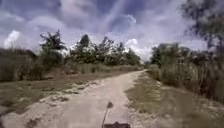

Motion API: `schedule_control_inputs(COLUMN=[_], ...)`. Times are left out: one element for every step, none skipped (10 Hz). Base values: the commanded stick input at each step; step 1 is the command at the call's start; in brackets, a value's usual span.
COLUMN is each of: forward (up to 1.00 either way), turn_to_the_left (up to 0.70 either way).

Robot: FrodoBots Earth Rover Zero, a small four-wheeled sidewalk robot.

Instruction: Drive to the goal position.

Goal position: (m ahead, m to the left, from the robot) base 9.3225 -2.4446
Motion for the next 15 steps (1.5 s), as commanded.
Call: schedule_control_inputs(forward=[1.0,1.0,1.0,1.0,1.0,1.0,1.0,1.0,1.0,1.0,1.0,1.0,1.0,1.0,1.0], turn_to_the_left=[0.0,0.0,0.0,0.0,0.0,0.0,0.0,0.0,0.0,0.0,-0.02,-0.06,-0.3,-0.4,-0.4])
